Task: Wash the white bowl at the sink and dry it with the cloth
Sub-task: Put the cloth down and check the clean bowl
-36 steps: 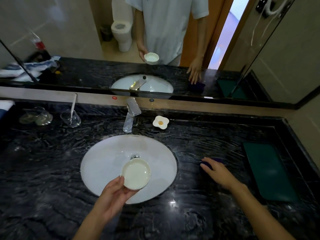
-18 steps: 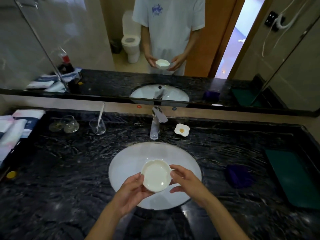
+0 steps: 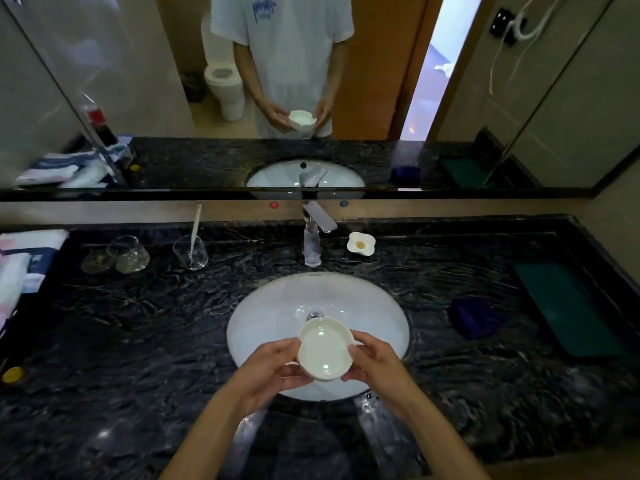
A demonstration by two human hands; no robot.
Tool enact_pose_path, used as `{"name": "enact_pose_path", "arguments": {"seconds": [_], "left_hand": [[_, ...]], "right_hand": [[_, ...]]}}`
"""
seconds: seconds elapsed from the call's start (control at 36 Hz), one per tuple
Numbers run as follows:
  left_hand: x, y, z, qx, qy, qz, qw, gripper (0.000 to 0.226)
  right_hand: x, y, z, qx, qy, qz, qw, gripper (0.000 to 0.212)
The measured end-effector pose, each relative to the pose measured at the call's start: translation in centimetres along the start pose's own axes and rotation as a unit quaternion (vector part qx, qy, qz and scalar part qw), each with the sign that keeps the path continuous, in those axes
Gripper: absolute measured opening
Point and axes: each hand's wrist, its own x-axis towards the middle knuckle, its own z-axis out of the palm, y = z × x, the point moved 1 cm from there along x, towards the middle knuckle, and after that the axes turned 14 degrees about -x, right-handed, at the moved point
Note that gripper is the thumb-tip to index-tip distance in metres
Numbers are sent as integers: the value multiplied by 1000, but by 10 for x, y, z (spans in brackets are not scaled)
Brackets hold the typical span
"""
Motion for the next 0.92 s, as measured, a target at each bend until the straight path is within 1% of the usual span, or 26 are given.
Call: {"name": "enact_pose_path", "arguments": {"seconds": [0.08, 0.25, 0.44, 0.69, 0.83, 0.92], "left_hand": [[1, -3, 3, 13, -14, 3, 1000, 38], [2, -14, 25, 60, -18, 17, 998, 24], [15, -41, 77, 73, -5, 29, 997, 24], [37, -95, 167, 51, -1, 36, 998, 24], [45, -120, 213, 28, 10, 39, 999, 22], [50, -131, 234, 39, 18, 37, 998, 22]], "right_hand": [[-4, 4, -6, 8, 19, 5, 1000, 29], [-14, 9, -31, 9, 23, -3, 1000, 29], [-34, 15, -83, 45, 42, -5, 998, 26], [-56, 27, -181, 46, 43, -20, 998, 26], [-68, 41, -229, 47, 64, -7, 997, 29], [-78, 44, -250, 44, 75, -4, 996, 27]]}}
